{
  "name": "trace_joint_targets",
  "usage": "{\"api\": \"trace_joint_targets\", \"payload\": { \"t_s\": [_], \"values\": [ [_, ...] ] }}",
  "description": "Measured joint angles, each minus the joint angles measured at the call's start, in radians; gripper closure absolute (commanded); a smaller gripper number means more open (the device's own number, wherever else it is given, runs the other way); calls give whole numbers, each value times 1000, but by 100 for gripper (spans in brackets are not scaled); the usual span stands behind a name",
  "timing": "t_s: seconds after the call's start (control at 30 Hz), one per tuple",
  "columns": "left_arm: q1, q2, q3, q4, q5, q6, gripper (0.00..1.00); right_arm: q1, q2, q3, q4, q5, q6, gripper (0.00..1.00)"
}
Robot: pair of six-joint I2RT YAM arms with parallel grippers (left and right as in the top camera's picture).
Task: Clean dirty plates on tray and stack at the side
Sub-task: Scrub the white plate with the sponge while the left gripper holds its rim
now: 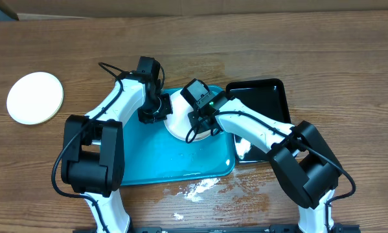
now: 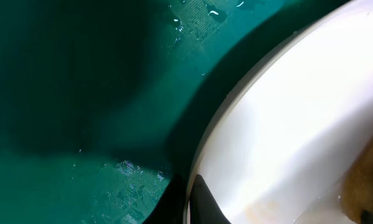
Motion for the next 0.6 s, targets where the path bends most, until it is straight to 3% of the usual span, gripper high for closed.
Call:
{"api": "trace_joint_targets", "payload": {
  "t_s": [0.3, 0.6],
  "values": [
    [0, 0, 0, 0, 5, 0, 96, 6, 0, -1, -61, 74, 0, 96],
    [0, 0, 0, -19, -17, 27, 96, -2, -9, -83, 142, 190, -14, 96]
  ]
}}
